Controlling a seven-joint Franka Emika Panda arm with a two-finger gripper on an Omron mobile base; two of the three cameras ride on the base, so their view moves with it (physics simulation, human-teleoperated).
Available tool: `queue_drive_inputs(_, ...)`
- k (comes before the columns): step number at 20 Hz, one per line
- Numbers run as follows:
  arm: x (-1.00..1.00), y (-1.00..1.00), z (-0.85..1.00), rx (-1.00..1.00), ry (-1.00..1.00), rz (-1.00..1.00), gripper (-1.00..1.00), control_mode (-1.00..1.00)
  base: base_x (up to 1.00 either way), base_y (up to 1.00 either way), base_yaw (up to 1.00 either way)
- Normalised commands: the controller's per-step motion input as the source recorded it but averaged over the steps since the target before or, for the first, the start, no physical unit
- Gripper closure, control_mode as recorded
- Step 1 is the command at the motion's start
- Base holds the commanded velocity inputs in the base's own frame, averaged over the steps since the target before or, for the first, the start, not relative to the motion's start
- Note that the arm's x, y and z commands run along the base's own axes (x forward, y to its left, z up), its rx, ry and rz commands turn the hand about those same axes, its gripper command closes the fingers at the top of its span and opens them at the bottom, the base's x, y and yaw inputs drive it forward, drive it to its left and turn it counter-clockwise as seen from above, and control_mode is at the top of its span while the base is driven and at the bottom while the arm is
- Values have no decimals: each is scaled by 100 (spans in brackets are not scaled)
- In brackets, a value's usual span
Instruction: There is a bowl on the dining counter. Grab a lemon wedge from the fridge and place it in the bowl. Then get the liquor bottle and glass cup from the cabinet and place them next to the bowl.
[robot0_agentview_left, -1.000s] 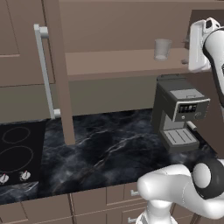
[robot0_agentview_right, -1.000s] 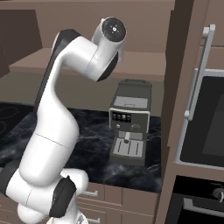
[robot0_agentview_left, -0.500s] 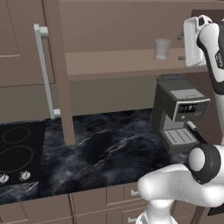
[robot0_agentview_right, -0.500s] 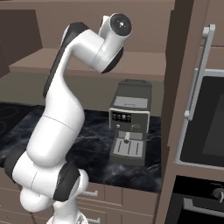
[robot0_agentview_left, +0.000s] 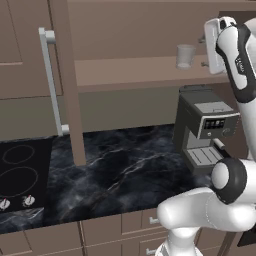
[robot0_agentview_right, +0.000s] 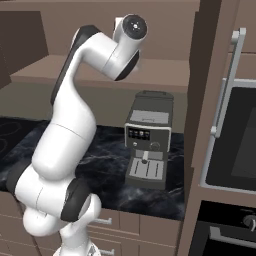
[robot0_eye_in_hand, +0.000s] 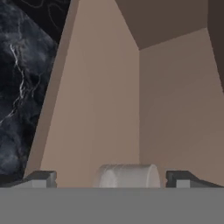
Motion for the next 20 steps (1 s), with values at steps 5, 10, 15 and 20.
queue_drive_inputs(5,33,6,-7,-9,0,0,-100,-100,0,0,0)
queue_drive_inputs(10,29,2,-13,-9,0,0,-100,-100,0,0,0)
queue_drive_inputs(15,26,0,-14,-8,0,0,-100,-100,0,0,0)
queue_drive_inputs(20,23,0,-7,-3,0,0,-100,-100,0,0,0)
